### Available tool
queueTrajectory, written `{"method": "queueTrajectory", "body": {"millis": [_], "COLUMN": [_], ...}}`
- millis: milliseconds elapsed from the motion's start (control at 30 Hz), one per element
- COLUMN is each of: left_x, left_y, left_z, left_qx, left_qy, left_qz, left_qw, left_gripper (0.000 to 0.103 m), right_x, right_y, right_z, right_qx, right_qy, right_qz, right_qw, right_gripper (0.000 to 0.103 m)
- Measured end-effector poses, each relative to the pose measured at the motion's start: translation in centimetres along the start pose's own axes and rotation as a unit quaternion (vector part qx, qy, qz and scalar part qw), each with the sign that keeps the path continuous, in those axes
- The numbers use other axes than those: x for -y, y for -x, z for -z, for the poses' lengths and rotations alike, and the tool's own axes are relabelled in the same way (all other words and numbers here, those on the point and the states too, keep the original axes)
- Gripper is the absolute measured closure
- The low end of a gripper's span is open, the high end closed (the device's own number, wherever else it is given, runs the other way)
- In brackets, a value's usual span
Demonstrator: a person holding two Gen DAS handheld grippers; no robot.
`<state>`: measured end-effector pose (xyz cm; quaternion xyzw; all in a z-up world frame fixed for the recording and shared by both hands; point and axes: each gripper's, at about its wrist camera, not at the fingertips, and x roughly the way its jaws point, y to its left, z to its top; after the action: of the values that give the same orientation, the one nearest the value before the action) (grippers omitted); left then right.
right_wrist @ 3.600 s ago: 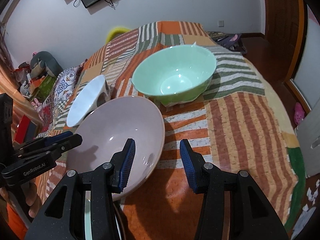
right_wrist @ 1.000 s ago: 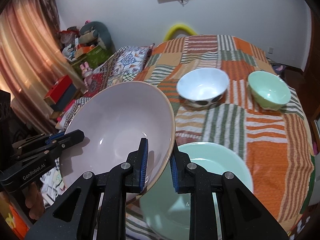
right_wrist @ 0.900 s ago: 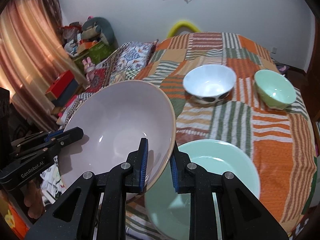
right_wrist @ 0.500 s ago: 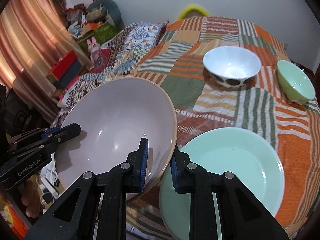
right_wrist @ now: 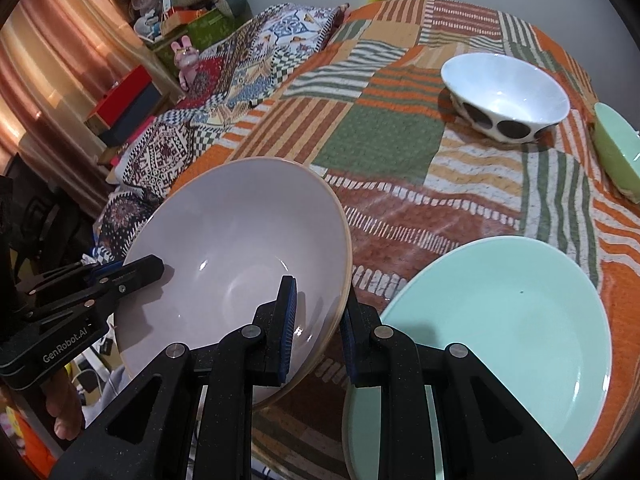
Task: Organize plates and bowls
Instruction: 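Lower the pink bowl onto the table beside the plate stack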
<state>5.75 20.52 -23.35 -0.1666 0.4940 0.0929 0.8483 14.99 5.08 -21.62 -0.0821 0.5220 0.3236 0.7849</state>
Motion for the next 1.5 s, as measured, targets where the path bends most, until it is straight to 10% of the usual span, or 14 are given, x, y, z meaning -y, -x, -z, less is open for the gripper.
{"method": "queueTrajectory", "body": {"millis": [733, 1500], "left_x": [-1.0, 4.0], "left_y": [-2.0, 8.6], "left_z": [0.8, -3.5], "left_qx": [-0.023, 0.128], "left_qy": [0.017, -0.039], "left_qz": [0.007, -0.009], "left_qw": [0.9996, 0.9910], "left_gripper": [0.089, 0.075], "right_x": [-0.4, 3.7], "right_y": [-2.2, 9.1], "right_z": [0.1, -0.5], "right_qx": [-0.029, 0.108], "right_qy": [0.015, -0.018], "right_qz": [0.007, 0.018], "right_qw": [0.999, 0.994], "right_gripper": [0.079, 0.073]}}
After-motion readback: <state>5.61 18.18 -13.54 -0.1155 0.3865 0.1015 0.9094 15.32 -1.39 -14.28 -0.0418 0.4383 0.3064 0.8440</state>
